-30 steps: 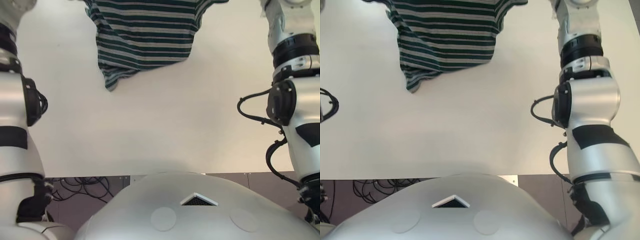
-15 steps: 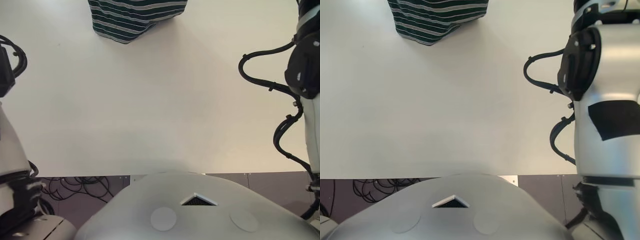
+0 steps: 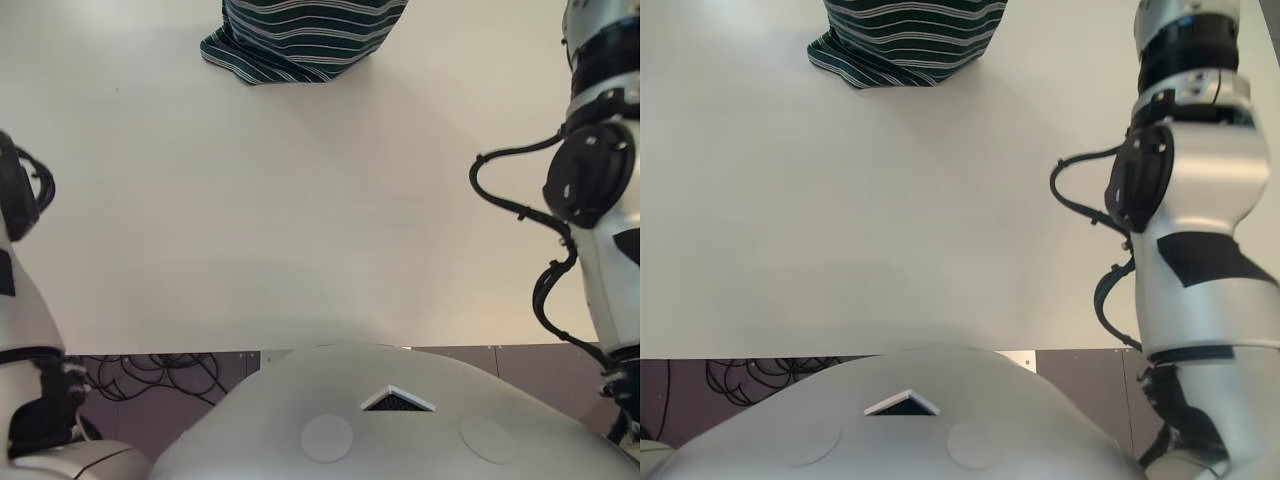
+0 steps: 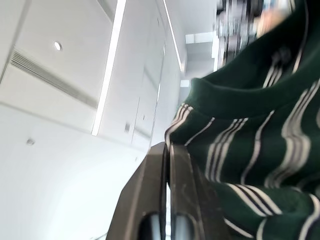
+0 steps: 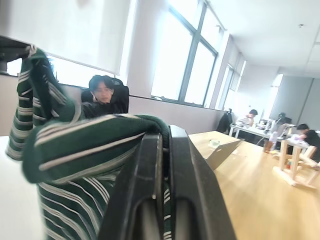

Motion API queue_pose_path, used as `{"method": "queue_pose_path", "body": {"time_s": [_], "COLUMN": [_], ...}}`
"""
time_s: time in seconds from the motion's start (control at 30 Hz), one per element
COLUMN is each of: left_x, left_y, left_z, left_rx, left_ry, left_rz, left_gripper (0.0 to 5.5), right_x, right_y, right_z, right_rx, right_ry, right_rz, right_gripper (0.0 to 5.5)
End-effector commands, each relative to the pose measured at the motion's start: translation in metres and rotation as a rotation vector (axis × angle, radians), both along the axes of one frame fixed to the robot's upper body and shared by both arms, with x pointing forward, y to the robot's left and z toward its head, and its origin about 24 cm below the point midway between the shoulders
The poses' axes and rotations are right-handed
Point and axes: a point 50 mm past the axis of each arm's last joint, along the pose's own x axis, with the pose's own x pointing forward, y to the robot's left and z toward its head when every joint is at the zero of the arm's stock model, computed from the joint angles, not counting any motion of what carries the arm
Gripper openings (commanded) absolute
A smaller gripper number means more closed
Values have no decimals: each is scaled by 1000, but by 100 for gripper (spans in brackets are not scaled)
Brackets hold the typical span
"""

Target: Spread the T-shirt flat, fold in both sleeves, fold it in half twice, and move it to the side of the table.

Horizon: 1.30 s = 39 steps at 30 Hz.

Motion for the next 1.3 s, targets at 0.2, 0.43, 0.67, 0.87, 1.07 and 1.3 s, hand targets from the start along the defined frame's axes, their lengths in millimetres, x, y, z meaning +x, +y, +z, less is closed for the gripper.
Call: {"method": "queue_pose_path", "body": {"time_s": [0.2, 0.43, 0.67, 0.87, 1.07, 1.3], "left_x": [-122, -114, -38, 13, 42, 46], "left_y": [4, -14, -5, -10, -13, -18], "left_z": [-58, -71, -49, -5, 38, 79], "left_rx": [-59, 1, 49, 270, 348, 262], "left_ry": [513, 588, 306, 15, -159, -224], "left_rz": [-341, -261, 8, 234, 413, 522], "left_gripper": [0, 0, 0, 0, 0, 0], "right_x": [-106, -96, -44, -1, 21, 25], "right_y": [-63, -53, -22, -13, -12, -7], "right_z": [-66, -72, -45, -5, 36, 81], "right_rx": [-114, -115, -114, -126, -121, -66], "right_ry": [141, 177, 88, 17, 2, -43], "right_rz": [324, 209, -26, -225, -398, -507], "right_gripper": [2, 2, 2, 2, 2, 2]}}
